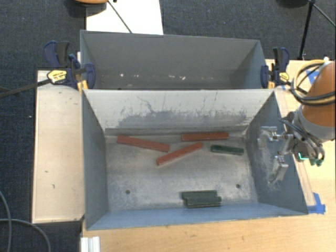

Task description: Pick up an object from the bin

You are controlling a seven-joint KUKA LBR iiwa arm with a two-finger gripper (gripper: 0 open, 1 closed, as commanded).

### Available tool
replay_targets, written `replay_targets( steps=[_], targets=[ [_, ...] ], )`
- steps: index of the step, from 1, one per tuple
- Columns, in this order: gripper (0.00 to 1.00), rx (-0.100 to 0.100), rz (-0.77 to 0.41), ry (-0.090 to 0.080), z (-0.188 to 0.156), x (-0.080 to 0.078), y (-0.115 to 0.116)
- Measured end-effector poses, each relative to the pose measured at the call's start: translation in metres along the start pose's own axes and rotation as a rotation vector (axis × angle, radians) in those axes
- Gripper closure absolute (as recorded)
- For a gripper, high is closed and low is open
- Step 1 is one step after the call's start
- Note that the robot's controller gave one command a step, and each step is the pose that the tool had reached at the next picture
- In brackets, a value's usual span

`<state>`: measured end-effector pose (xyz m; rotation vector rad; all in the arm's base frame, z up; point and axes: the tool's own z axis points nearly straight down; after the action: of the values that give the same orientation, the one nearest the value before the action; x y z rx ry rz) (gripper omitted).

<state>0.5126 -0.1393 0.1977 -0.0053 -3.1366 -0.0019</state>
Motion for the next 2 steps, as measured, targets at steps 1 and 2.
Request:
replay_targets(
  steps=[1,2],
  targets=[
    [0.0,0.002,-0.004,-0.008,-0.004,-0.002,0.001],
    [0.0,0.003,-0.001,-0.013,0.058,-0.007,0.033]
  ],
)
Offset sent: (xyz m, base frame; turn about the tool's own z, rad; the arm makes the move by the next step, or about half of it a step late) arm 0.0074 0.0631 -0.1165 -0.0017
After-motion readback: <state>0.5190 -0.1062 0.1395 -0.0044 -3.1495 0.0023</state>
